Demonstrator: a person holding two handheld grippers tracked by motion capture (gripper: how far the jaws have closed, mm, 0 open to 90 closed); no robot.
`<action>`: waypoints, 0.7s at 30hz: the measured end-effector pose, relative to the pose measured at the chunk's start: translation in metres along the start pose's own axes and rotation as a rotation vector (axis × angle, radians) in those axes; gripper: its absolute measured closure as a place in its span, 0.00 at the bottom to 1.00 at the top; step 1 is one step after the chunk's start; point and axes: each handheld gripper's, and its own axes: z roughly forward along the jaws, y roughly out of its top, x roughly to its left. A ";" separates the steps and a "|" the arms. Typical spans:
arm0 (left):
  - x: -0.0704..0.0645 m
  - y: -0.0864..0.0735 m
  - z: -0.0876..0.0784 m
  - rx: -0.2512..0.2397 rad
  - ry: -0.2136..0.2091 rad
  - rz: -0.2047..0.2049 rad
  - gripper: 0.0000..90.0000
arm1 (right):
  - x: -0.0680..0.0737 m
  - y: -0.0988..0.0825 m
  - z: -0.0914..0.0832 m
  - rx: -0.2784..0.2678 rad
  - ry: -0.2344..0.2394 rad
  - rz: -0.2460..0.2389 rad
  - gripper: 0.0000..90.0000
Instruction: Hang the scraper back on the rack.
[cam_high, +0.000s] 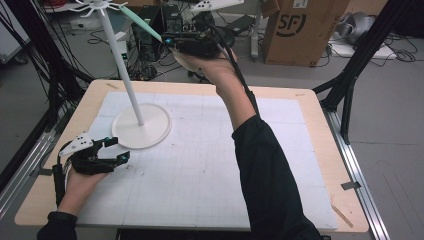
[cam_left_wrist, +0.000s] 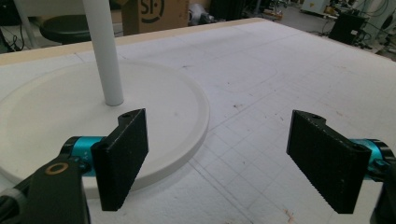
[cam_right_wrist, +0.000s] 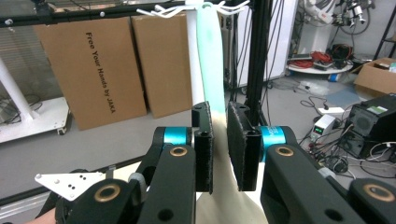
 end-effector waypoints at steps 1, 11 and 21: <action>0.000 0.000 0.000 0.001 0.000 0.000 0.24 | 0.000 0.000 0.001 0.003 0.003 -0.005 0.90; 0.000 0.000 0.000 0.003 -0.002 0.001 0.24 | 0.004 -0.005 0.013 0.040 0.009 -0.019 0.89; 0.001 0.000 -0.001 -0.002 0.001 -0.001 0.23 | 0.000 -0.026 -0.003 0.051 -0.008 -0.055 0.49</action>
